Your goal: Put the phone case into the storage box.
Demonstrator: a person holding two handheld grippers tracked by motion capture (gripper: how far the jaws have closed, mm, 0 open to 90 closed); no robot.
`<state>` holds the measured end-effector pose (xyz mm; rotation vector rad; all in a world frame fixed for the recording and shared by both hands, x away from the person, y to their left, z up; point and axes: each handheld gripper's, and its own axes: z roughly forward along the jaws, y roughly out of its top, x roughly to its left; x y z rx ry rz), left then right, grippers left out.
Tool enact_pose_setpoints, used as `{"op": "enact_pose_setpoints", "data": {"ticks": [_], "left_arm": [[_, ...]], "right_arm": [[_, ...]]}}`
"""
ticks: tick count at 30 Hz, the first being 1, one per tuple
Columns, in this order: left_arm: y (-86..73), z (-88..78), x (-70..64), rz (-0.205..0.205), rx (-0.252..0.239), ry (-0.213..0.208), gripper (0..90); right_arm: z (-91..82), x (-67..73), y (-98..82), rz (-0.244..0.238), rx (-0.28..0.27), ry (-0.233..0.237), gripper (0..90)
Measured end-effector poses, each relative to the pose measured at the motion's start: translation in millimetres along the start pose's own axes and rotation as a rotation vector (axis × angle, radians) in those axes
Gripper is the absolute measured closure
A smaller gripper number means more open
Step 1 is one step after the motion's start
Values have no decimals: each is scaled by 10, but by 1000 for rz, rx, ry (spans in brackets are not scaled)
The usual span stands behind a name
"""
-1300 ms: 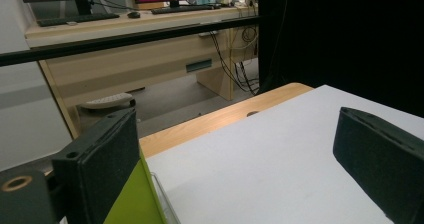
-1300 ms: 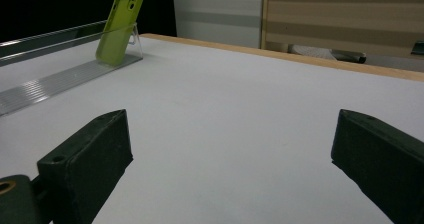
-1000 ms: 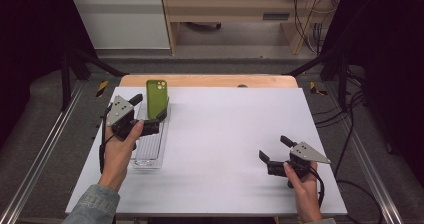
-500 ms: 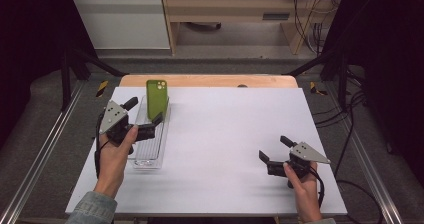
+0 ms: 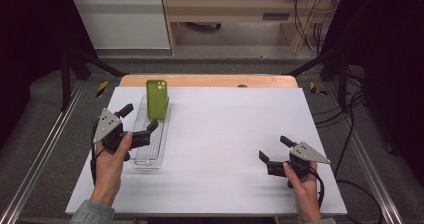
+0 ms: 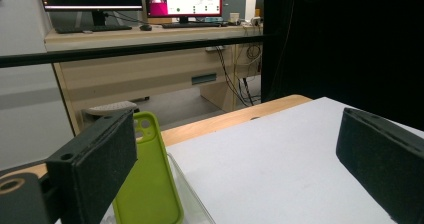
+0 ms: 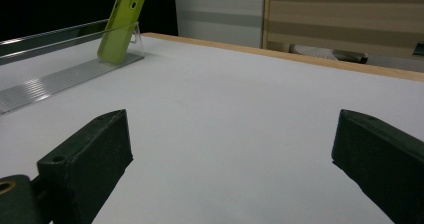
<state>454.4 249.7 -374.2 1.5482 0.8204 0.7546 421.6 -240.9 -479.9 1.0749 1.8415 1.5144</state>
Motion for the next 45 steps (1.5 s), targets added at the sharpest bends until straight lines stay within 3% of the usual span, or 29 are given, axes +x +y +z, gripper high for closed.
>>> {"op": "enact_pose_setpoints", "data": {"ticks": [11,24,35,45], "left_arm": [[-97,-109,7,-15,-19,9,24],[-201,-268,-30,16,-24,21,24],[-267,-426,33,16,-36,35,24],[-364,-514,109,-15,-49,37,24]], "right_arm": [[1,5,0,0,2,1,30],[3,7,-2,-1,4,1,30],[5,8,-4,-5,4,2,29],[4,9,-3,-5,4,3,29]]}}
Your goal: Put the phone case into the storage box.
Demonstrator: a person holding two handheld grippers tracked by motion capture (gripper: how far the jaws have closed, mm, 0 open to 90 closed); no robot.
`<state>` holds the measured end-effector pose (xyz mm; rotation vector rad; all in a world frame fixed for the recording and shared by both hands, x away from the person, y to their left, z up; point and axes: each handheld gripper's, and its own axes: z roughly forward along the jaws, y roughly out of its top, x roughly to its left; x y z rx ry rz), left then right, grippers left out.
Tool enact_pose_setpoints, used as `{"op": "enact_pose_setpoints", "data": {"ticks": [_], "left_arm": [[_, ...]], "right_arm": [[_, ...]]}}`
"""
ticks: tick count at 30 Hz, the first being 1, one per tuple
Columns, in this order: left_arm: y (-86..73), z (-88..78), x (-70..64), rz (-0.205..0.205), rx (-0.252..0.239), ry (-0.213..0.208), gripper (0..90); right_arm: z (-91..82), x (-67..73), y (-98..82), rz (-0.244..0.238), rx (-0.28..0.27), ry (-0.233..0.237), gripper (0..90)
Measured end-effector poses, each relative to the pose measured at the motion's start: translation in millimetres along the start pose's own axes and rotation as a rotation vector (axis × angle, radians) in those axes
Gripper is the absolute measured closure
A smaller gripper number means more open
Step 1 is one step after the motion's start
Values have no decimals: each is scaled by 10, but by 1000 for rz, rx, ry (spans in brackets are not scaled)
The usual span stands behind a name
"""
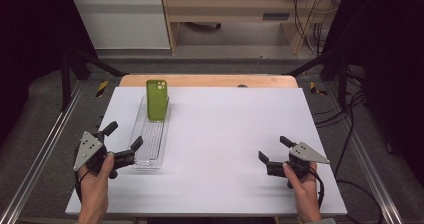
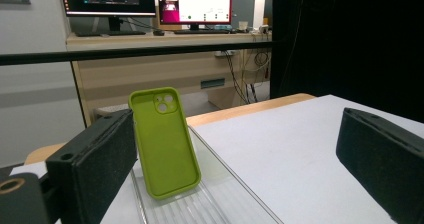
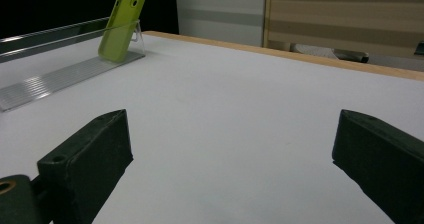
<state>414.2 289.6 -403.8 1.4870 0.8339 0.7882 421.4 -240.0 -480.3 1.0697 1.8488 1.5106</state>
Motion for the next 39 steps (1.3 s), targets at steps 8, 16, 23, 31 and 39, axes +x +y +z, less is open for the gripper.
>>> {"op": "enact_pose_setpoints", "data": {"ticks": [8,16,23,31,39], "left_arm": [[-84,-78,52,13,-6,-3,25],[-201,-128,108,-3,-5,10,25],[-270,-156,135,-9,-2,13,25],[-355,-177,166,-19,4,18,27],[-442,-194,190,-16,3,13,30]], "right_arm": [[0,2,-1,-2,0,0,29],[4,5,-4,-7,0,1,29],[3,9,-4,-7,2,2,29],[1,9,-5,-13,5,0,29],[-3,26,-1,-40,0,3,33]]}}
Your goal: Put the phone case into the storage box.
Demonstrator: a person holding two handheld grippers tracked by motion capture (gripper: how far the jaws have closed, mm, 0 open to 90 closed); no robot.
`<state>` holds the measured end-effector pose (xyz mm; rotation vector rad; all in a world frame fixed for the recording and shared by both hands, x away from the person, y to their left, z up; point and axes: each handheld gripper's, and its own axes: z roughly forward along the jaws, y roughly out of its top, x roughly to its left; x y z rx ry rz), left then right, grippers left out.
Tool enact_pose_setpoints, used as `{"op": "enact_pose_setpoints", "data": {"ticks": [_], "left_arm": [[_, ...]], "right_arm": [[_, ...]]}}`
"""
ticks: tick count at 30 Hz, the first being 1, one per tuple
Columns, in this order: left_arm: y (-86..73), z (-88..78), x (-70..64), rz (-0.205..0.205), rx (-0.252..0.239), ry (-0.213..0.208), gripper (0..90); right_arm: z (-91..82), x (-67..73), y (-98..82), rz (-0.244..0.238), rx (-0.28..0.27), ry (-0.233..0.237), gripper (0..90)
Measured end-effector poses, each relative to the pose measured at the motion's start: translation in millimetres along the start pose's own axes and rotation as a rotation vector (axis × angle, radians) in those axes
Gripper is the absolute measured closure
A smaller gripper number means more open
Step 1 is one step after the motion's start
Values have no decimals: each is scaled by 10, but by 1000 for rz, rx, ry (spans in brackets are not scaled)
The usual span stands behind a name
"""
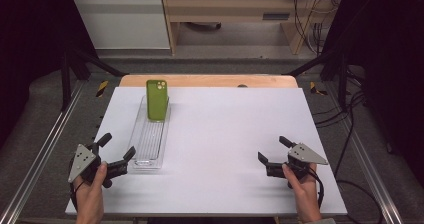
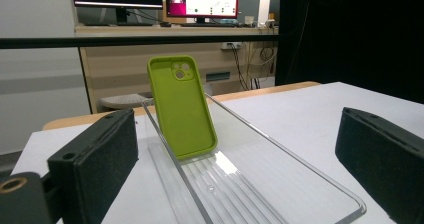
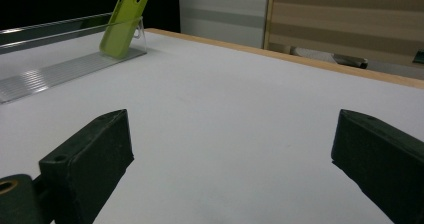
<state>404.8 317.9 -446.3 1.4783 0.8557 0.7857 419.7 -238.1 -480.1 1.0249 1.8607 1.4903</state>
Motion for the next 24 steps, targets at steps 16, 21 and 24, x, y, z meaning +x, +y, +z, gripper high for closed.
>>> {"op": "enact_pose_setpoints", "data": {"ticks": [16,21,24], "left_arm": [[-154,-19,57,2,13,-1,33],[-206,-29,69,-2,11,12,34],[-228,-33,79,-3,6,16,35]], "right_arm": [[-13,41,7,-72,-31,-19,39],[-26,36,10,-94,-38,-27,42],[-32,32,11,-92,-39,-30,42]]}}
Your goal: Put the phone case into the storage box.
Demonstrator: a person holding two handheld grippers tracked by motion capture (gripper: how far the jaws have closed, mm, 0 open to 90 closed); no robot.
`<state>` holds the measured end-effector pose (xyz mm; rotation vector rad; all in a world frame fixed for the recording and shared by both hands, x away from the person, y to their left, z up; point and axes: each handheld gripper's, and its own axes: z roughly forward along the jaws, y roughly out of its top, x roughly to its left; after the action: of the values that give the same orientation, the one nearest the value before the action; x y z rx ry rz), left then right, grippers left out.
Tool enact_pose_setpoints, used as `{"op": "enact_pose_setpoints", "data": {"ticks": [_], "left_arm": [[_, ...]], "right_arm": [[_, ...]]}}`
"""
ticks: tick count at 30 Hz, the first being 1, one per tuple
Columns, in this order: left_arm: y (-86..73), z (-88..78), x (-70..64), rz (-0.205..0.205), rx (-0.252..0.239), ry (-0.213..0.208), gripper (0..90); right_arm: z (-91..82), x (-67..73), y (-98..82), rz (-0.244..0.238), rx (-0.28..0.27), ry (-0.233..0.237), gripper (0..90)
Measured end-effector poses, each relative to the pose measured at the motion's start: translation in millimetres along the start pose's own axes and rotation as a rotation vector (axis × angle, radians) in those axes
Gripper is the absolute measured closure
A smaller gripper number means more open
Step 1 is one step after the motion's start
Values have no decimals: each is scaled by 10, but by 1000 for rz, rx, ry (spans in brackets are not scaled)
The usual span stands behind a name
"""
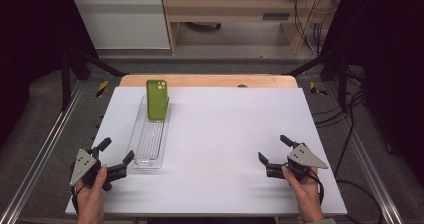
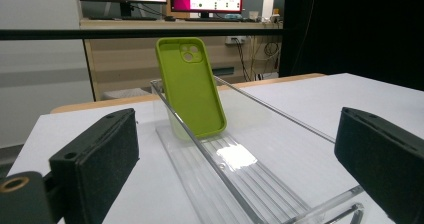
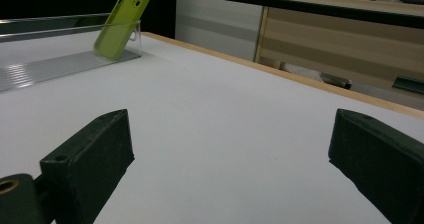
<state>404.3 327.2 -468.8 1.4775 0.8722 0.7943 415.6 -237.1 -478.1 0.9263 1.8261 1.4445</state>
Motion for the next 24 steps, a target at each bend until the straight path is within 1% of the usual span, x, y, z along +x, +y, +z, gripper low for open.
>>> {"op": "enact_pose_setpoints", "data": {"ticks": [1,7,14,16,20,22,24], "left_arm": [[-5,-2,4,4,2,0,35],[-51,11,6,-5,-2,0,37],[-65,16,1,11,-4,-6,37],[-75,14,0,9,-5,-9,37],[-98,6,0,-2,-11,-8,37],[-102,-5,2,5,-12,-8,37],[-96,-15,4,5,-14,-6,37]], "right_arm": [[-3,-3,1,0,-2,0,42],[-19,-16,5,-3,-3,1,42],[-56,-69,4,-1,-3,-9,41],[-76,-94,-1,0,-3,-14,40],[-122,-153,-18,20,-8,-30,36],[-136,-185,-34,25,-5,-39,34],[-140,-216,-54,40,4,-49,33]]}}
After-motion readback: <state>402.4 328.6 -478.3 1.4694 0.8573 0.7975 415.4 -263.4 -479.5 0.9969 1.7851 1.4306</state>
